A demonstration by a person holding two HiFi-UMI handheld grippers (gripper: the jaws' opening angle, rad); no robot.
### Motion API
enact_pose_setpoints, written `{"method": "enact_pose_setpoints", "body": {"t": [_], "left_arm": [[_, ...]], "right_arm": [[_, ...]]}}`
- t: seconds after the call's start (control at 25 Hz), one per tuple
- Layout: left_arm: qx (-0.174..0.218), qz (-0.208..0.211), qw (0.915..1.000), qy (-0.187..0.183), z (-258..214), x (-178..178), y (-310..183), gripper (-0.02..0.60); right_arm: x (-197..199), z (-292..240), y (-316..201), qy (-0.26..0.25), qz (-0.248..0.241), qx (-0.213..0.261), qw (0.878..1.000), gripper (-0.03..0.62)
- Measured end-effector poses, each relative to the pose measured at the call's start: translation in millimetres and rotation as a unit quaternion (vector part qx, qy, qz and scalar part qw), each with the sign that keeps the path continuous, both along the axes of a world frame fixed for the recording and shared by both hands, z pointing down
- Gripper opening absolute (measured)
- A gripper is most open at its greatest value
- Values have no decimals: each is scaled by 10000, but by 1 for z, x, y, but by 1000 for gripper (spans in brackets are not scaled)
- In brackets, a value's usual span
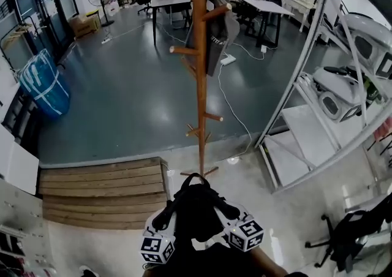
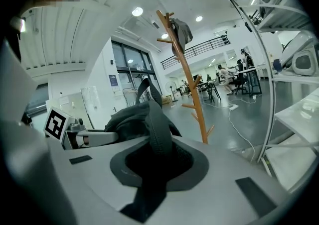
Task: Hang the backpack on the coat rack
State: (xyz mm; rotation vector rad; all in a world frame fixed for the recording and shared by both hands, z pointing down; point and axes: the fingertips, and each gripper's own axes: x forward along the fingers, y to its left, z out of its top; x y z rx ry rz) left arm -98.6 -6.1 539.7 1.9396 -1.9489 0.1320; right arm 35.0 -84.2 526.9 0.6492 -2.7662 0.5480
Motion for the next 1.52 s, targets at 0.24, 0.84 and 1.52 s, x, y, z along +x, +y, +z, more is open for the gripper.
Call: {"method": "enact_pose_setpoints", "body": {"t": [0.24,0.84,1.52], "left_arm": [[-112,416,9990,96,6,-33,-33,100],[-219,1421,9896,64,31,-104,-114,100],[-280,2143,9763,92,66,-142,-174,100]], "right_arm": [[-27,7,-22,37,397,-73,9992,55],[-88,29,-73,102,1314,-113,9912,55],[-121,62,-106,158,2165,-223,9759,55]]}}
